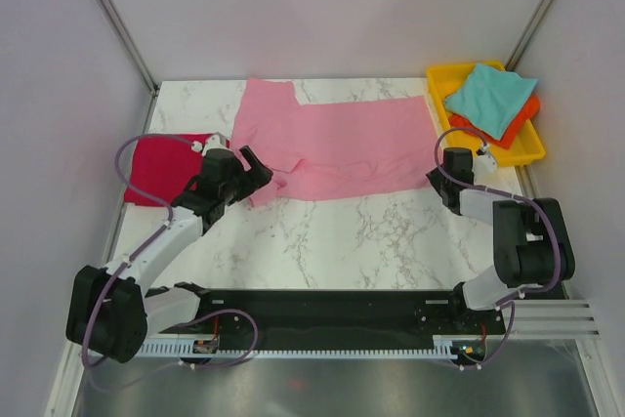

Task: Fold and stack the t-shirts
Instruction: Fold the tshirt

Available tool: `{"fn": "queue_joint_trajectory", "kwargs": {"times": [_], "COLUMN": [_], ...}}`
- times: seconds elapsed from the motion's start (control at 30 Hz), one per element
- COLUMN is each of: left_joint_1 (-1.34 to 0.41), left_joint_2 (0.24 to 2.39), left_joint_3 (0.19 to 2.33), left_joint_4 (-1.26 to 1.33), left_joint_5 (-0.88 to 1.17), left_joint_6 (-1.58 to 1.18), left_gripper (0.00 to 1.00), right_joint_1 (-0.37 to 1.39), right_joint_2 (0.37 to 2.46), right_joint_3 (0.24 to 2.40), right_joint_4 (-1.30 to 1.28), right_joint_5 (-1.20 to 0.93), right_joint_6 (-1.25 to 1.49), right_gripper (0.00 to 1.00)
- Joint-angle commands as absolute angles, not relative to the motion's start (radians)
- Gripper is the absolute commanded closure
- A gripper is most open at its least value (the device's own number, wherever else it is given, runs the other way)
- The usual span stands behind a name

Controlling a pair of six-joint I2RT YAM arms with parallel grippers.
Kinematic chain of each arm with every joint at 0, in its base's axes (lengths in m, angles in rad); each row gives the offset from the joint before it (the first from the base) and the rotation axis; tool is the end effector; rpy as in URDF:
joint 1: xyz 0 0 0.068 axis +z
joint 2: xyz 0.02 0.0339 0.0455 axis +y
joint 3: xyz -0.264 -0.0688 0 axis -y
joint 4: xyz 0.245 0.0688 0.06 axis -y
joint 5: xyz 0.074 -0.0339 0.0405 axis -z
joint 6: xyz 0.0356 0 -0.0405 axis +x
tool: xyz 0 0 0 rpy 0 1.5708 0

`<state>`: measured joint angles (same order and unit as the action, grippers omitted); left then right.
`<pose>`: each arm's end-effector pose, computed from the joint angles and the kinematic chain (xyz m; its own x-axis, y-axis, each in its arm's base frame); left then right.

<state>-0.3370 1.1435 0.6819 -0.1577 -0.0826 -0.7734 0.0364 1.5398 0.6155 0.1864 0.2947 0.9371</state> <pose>0.2330 -0.0785 0.2348 -0.5779 -0.5352 -0.6161 -0.1923 0.8230 -0.5346 0.2874 0.0001 0.1453 -0.2531 0.7624 -0.5956 0.6483 0.5906 0.4805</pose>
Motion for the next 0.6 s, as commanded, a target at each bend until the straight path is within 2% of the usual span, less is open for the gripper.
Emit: {"fn": "queue_joint_trajectory", "kwargs": {"times": [0.0,0.03,0.1,0.13,0.2,0.4,0.57], "left_joint_1": [-0.333,-0.330,-0.325,-0.324,-0.319,-0.307,-0.307], "left_joint_2": [1.170,1.180,1.210,1.222,1.258,1.311,1.302], "left_joint_3": [0.673,0.673,0.672,0.673,0.676,0.678,0.652], "left_joint_4": [-0.130,-0.139,-0.147,-0.149,-0.153,-0.158,-0.156], "left_joint_5": [-0.159,-0.172,-0.179,-0.181,-0.173,-0.152,-0.137], "left_joint_6": [-0.827,-0.831,-0.850,-0.854,-0.871,-0.890,-0.904], "left_gripper": [0.06,0.08,0.09,0.10,0.11,0.14,0.23], "right_joint_1": [0.037,0.035,0.035,0.035,0.037,0.035,0.035], "right_joint_2": [1.580,1.574,1.546,1.533,1.500,1.398,1.397], "right_joint_3": [0.664,0.658,0.649,0.647,0.643,0.607,0.609], "right_joint_4": [0.147,0.144,0.141,0.132,0.118,0.110,0.100], "right_joint_5": [0.393,0.397,0.411,0.420,0.442,0.443,0.443], "right_joint_6": [0.994,1.005,1.009,1.006,1.005,1.014,1.014], "right_gripper": [0.57,0.68,0.82,0.92,0.99,1.00,1.00]}}
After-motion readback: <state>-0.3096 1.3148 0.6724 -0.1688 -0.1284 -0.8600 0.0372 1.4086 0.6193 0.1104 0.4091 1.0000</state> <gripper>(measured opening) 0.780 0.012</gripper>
